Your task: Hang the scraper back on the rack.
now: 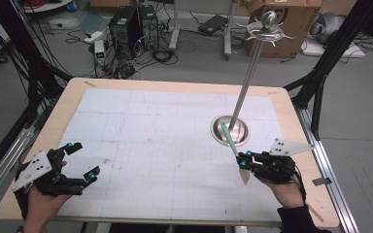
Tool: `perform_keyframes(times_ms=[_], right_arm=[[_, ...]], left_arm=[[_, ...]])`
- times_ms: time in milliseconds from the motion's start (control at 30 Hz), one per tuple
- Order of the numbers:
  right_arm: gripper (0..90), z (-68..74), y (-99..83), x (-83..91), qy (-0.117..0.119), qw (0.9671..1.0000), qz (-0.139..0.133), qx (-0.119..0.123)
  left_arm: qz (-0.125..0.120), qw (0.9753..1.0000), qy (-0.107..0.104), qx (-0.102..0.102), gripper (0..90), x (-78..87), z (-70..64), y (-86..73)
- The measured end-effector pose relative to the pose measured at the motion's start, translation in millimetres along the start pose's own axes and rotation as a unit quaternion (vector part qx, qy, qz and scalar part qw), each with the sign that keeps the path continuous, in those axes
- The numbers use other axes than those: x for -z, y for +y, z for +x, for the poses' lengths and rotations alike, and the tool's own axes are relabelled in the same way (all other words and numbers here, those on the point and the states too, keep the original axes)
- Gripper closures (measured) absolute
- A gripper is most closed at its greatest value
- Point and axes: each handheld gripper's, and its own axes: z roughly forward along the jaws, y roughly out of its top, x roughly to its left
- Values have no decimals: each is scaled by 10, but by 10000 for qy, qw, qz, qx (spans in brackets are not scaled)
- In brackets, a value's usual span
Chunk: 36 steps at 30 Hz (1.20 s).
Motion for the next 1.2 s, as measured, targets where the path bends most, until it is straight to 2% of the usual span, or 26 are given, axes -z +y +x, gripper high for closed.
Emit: perform_keyframes(times_ms=[267,500,800,967,1033,1200], right_arm=[[807,-155,82,133,-55,9993,-377,-17],[808,-359,226,284,-141,9973,-719,18],[808,-514,379,451,-299,9961,-832,-20],[808,-644,445,546,-420,9939,-1012,-108],[807,-697,475,576,-435,9932,-1070,-176],[808,-798,544,631,-468,9921,-1148,-176]], left_arm=[[22,10000,7,-16,18,19,-4,-2],[32,10000,43,-20,18,52,-8,3],[65,9999,135,10,18,116,6,-16],[76,9998,167,1,18,133,-11,-18],[118,9998,140,-21,18,122,-30,-24],[168,9998,120,-48,18,116,-53,-35]])
